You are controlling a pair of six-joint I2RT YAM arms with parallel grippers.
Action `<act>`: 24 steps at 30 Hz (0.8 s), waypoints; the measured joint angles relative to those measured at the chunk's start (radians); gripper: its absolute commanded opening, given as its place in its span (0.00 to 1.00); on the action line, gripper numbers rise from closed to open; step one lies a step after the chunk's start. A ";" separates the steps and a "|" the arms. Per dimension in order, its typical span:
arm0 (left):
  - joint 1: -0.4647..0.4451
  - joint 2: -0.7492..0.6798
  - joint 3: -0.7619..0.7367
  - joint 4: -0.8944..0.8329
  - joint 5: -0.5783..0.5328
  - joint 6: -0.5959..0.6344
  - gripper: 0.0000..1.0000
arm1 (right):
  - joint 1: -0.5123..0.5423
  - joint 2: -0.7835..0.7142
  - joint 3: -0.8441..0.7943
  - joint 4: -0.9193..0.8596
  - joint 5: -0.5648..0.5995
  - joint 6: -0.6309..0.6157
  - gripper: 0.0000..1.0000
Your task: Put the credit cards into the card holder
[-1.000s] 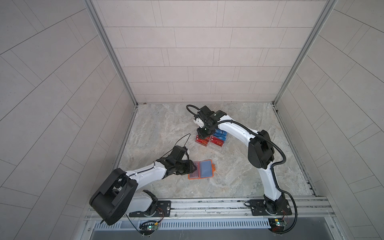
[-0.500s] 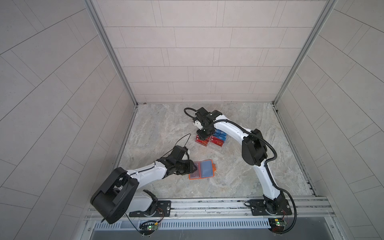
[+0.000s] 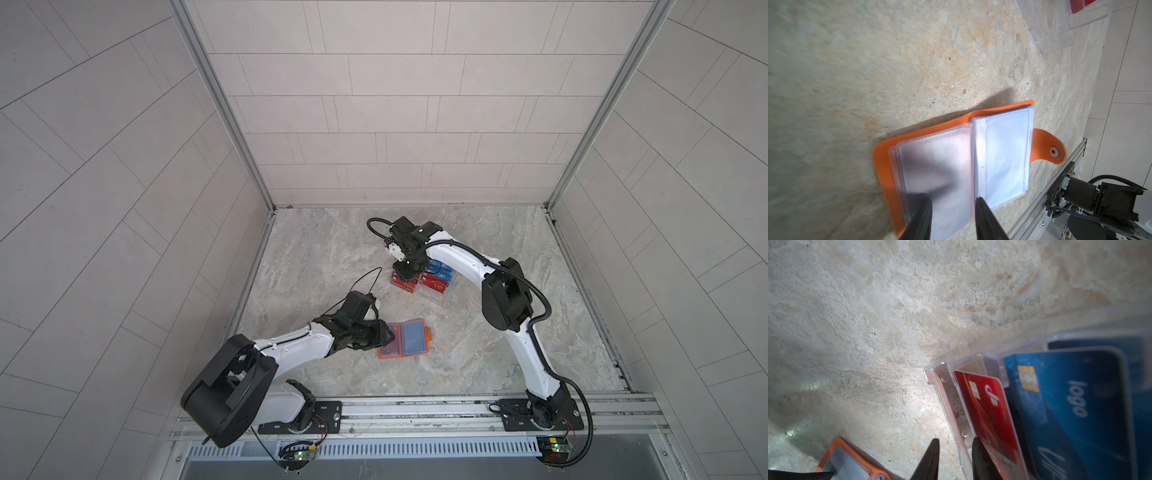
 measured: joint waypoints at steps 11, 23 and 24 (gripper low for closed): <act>0.000 0.005 0.000 0.002 0.002 0.002 0.40 | 0.005 0.002 0.004 -0.013 -0.016 -0.022 0.22; 0.000 0.006 0.000 0.003 0.004 0.008 0.40 | 0.003 0.051 0.032 -0.026 -0.020 -0.072 0.10; 0.000 0.006 0.000 0.003 0.005 0.008 0.40 | 0.003 0.051 0.035 -0.029 -0.024 -0.075 0.09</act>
